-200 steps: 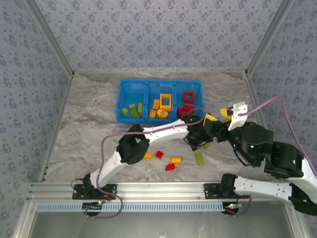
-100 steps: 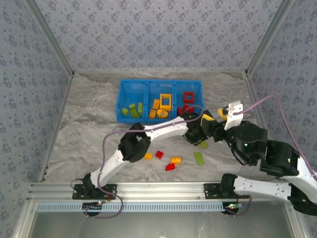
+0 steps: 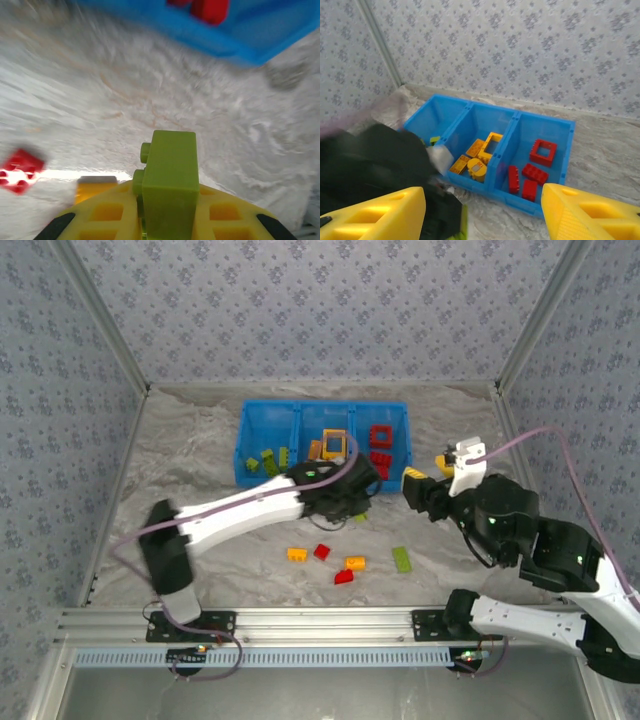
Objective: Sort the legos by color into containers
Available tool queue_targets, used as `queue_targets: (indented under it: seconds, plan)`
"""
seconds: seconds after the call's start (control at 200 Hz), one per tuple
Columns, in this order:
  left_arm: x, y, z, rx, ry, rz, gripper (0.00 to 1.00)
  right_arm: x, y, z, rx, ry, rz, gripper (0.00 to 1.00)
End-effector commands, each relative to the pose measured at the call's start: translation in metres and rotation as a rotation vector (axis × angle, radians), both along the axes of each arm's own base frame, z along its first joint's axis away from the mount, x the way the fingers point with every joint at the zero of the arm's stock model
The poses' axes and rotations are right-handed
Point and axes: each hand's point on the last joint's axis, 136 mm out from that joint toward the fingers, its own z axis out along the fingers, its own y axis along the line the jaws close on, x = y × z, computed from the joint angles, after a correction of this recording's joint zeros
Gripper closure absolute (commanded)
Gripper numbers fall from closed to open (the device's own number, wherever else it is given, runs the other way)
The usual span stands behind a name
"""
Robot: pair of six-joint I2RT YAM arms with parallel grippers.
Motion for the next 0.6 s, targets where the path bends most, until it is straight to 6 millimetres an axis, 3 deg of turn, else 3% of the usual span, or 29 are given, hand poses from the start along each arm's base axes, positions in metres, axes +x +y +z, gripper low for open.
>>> queue_targets:
  seconds: [0.0, 0.095, 0.115, 0.28, 0.43, 0.595]
  plan:
    - [0.019, 0.089, 0.017, 0.214, -0.165, 0.074, 0.81, -0.002, 0.052, -0.013, -0.02, 0.047, 0.179, 0.36]
    - [0.037, 0.14, 0.025, 0.29, -0.194, 0.088, 0.8, -0.004, 0.099, -0.031, -0.001, 0.09, 0.298, 0.36]
    - [0.042, 0.148, 0.028, 0.297, -0.204, 0.086, 0.8, -0.004, 0.11, -0.028, 0.024, 0.077, 0.319, 0.36]
    - [0.093, 0.192, 0.032, 0.375, -0.236, 0.052, 0.78, 0.008, 0.172, -0.056, -0.043, 0.092, 0.356, 0.37]
    - [0.147, 0.204, 0.003, 0.379, -0.17, 0.048, 0.77, 0.03, 0.199, -0.078, -0.057, 0.102, 0.278, 0.39]
    - [0.204, 0.199, -0.025, 0.399, -0.177, 0.051, 0.78, 0.038, 0.21, -0.096, -0.054, 0.113, 0.247, 0.38]
